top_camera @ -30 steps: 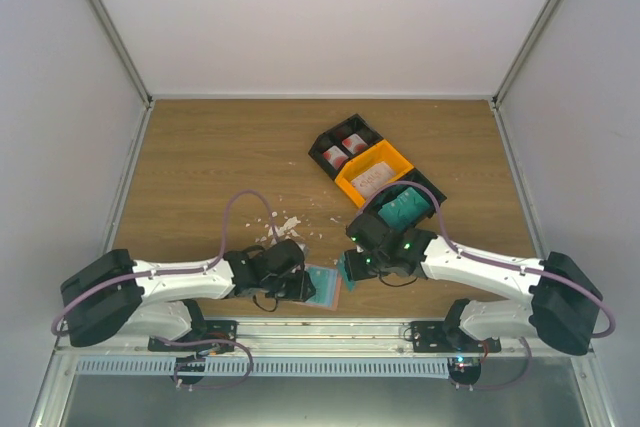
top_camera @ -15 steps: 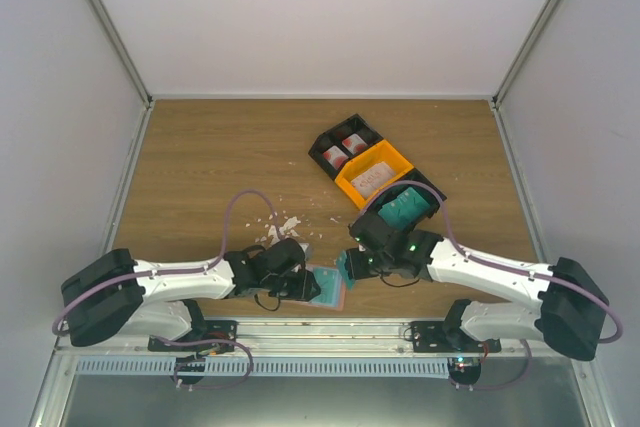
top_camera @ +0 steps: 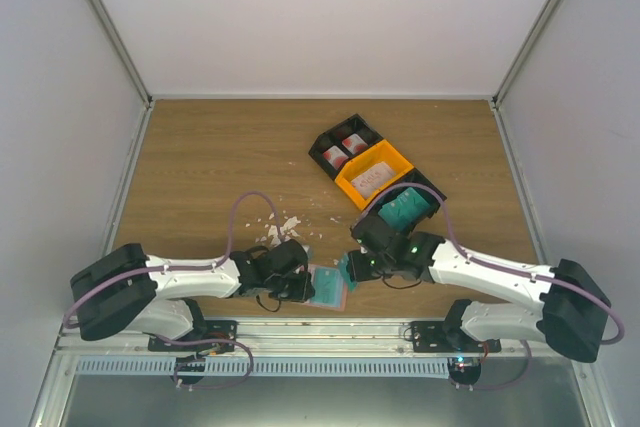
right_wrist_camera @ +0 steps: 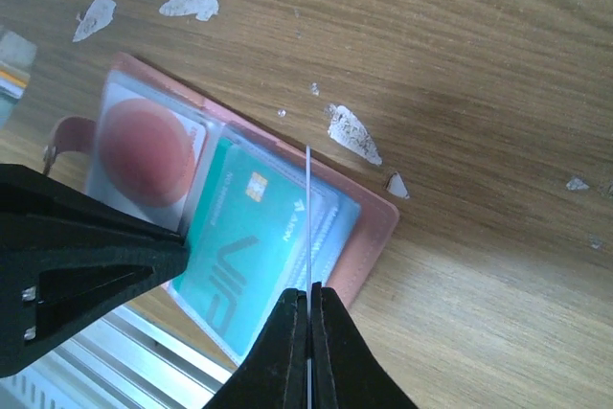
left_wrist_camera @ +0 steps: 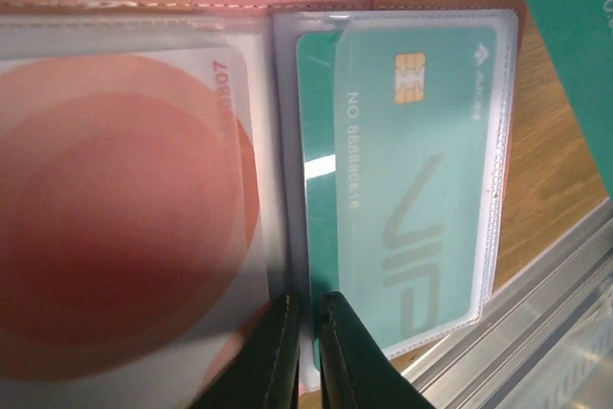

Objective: Put the credit cards into the card holder
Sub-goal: Insert the credit card into the card holder.

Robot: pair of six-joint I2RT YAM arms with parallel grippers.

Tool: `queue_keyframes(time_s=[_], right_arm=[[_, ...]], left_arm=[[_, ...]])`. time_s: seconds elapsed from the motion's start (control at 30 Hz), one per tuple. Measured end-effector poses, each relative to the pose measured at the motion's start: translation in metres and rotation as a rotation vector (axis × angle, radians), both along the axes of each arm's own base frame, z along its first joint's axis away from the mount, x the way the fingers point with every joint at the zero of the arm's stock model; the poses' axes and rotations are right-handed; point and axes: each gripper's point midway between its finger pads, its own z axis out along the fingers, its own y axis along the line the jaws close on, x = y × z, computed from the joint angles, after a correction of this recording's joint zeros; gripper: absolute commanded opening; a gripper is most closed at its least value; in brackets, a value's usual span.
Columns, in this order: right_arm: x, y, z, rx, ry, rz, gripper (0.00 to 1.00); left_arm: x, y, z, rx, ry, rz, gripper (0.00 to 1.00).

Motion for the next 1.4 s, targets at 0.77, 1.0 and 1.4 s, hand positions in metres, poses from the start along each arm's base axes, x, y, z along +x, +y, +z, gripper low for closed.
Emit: queue_keyframes(time_s=[0.77,1.0,1.4], right_arm=[[-0.018,-0.019,-0.003,0.026,0.056,-0.056,0.01],[-0.021,-0.024,-0.009,-0.002,0.075,-0.065,0.01],[-0.024,-0.027,-0.015,-0.013,0.094,-0.068,0.01]], left_arm=[[0.003,-0.012,-0.003,-0.058,0.022,-0.008,0.03],[0.003,-0.013,-0.003,-0.062,0.029,-0.005,0.02],[0.003,-0.013,-0.003,-0.071,0.032,-0.005,0.02]])
